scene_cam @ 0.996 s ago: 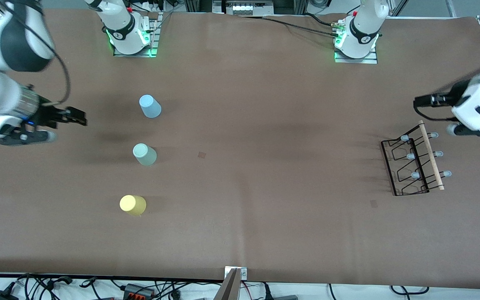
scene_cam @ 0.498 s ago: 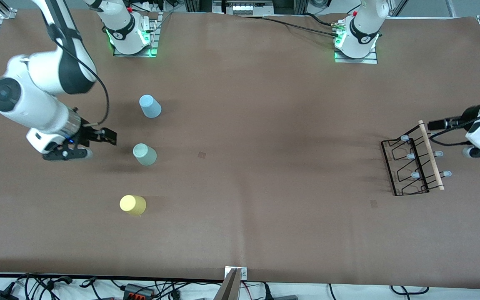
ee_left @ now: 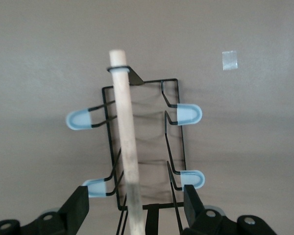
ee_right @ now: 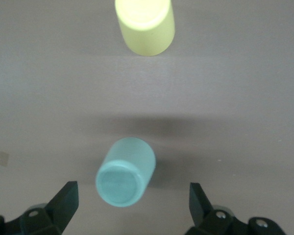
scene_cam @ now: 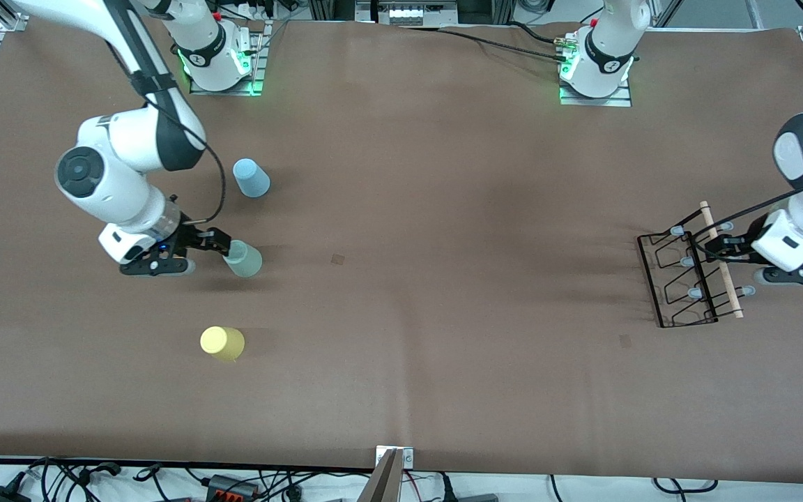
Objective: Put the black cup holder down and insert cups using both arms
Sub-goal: 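Grasp the teal cup and the rack handle with both grippers, then lift the wire rack with the left gripper and carry it mid-table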
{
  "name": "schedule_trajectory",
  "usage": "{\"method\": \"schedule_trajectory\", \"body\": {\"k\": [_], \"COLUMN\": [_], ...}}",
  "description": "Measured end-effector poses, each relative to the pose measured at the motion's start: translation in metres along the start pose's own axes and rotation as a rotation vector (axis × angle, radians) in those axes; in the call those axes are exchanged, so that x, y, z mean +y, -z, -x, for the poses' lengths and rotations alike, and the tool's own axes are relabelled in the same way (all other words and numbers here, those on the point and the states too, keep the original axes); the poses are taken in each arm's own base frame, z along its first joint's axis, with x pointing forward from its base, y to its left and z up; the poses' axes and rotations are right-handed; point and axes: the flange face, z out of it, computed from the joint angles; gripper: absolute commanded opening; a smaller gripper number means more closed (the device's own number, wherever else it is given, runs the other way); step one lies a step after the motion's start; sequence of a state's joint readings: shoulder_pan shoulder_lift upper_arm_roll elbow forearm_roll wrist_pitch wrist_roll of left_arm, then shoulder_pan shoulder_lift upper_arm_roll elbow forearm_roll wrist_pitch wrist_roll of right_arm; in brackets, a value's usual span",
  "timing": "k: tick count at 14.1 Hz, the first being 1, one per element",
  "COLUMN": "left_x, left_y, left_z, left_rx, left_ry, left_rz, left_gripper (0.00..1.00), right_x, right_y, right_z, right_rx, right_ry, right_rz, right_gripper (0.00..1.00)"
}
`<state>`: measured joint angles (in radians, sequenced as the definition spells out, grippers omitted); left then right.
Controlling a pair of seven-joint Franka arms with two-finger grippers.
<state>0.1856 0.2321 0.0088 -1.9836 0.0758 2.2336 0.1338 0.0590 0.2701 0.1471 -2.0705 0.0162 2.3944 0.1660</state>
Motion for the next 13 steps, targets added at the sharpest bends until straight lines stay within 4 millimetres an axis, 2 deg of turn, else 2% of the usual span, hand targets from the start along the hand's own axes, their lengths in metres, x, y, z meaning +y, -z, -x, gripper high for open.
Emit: {"method": "schedule_trajectory", "body": {"k": [1,3,8,13], "left_x": [0.000,-0.004,-0.005,-0.003], "left_y": [-0.007,-0.017,-0.021,-0.018], "left_z": [0.003,0.008,0.012,0.010], "left_rx": [0.007,0.020,0.019,0.024], "left_ry": [0.002,0.007,0.007,0.001], "left_rz": [0.000,0.000,0.000,0.001], "left_gripper": [0.66,0.40,0.09,0.09], "right_x": [-0.003,-0.003,0.000,-0.005], "right_y": [-0.006,-0.022,-0.058,-0.072], "right_z": [0.004,0.012,0.022,0.029], "right_rx": [0.014,0.041,0.084,0.082], "right_ry": [-0.006,-0.011,-0.014,-0.027], "right_rz": [-0.003,-0.008,-0.021,-0.025], "right_gripper": [1.00,1.00,1.00,1.00]}}
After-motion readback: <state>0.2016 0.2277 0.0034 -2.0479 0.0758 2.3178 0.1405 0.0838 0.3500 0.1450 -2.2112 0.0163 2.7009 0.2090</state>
